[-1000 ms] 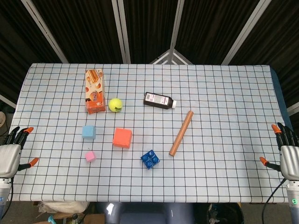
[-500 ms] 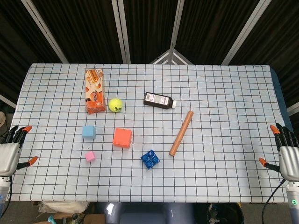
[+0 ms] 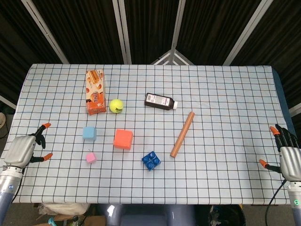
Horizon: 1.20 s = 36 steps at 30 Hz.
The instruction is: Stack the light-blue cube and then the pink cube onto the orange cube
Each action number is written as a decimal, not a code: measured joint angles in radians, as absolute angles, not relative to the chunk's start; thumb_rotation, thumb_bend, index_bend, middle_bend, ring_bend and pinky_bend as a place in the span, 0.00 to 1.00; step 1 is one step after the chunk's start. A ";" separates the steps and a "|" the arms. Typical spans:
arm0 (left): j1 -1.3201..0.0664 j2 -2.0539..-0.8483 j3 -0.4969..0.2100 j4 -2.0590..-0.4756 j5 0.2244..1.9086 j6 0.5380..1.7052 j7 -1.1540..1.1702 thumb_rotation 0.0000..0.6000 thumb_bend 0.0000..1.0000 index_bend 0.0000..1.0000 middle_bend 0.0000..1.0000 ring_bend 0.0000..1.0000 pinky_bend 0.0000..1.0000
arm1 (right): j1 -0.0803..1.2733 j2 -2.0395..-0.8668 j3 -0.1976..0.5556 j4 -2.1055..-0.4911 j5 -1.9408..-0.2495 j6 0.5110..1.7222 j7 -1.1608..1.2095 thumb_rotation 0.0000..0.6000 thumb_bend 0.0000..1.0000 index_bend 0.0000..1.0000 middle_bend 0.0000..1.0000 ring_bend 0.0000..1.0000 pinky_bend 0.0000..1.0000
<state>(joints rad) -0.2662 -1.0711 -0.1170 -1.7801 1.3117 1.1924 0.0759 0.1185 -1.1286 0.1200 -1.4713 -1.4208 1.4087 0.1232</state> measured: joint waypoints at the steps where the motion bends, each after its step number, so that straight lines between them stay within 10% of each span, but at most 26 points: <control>1: -0.279 -1.067 -0.122 -1.793 1.298 1.172 0.080 1.00 0.20 0.22 0.76 0.67 0.78 | 0.119 -1.128 0.119 -1.469 -1.421 1.407 0.128 1.00 0.07 0.00 0.04 0.02 0.12; 23: -0.635 -1.249 -0.193 -1.839 0.618 1.075 0.663 1.00 0.20 0.23 0.79 0.71 0.81 | 0.127 -1.118 0.114 -1.436 -1.417 1.374 0.198 1.00 0.07 0.00 0.04 0.02 0.12; 36: -0.745 -1.392 -0.190 -1.686 0.492 1.134 0.773 1.00 0.20 0.26 0.79 0.71 0.82 | 0.139 -1.119 0.109 -1.434 -1.410 1.346 0.191 1.00 0.07 0.00 0.04 0.02 0.12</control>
<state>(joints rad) -0.7452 -1.3921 -0.1902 -1.6856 0.4920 1.1337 0.7727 0.1389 -1.1189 0.1095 -1.4340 -1.4095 1.3460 0.1909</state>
